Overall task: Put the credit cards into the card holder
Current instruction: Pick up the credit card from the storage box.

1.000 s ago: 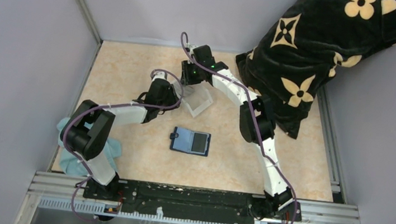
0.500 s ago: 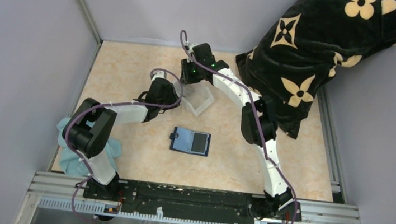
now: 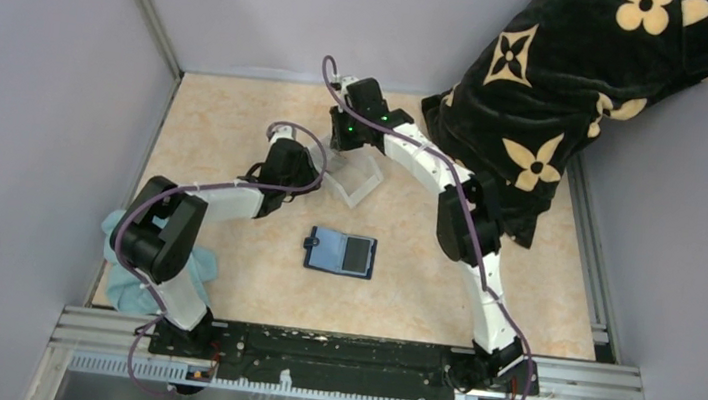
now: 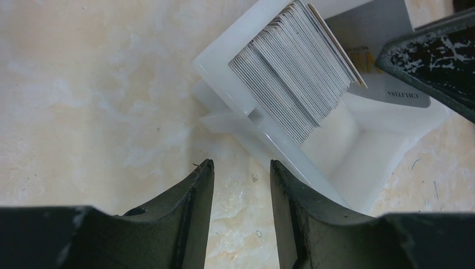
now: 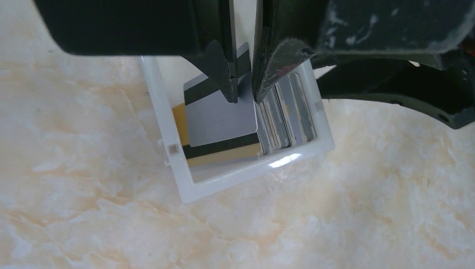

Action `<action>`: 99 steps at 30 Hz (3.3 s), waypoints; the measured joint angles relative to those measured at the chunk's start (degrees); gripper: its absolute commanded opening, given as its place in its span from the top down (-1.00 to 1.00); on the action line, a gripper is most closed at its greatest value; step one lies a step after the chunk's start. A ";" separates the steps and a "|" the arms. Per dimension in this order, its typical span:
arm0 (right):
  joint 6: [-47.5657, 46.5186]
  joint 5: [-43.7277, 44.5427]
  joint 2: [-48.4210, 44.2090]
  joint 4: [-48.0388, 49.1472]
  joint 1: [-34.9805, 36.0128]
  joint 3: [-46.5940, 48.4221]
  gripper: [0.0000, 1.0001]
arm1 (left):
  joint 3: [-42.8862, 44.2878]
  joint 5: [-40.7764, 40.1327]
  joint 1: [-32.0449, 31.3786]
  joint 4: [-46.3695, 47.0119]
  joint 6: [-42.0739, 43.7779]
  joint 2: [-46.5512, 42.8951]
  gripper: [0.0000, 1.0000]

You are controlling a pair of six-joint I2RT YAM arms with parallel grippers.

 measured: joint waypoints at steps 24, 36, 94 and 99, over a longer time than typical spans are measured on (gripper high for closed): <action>-9.14 22.93 -18.49 9.92 3.76 -19.45 1.00 | -0.39 -2.36 0.02 -5.57 1.75 -18.51 -0.50; -2.58 10.69 -48.19 5.70 4.50 -40.65 1.00 | -7.19 21.44 0.11 0.87 9.38 -30.18 -0.50; 15.89 -25.14 -59.54 17.22 -1.29 -67.08 1.00 | -6.40 69.05 -3.02 -4.83 19.23 -20.48 0.89; 15.72 -26.14 -57.96 17.22 -2.51 -67.08 0.83 | -5.75 70.07 -2.99 -5.07 19.56 -18.84 1.00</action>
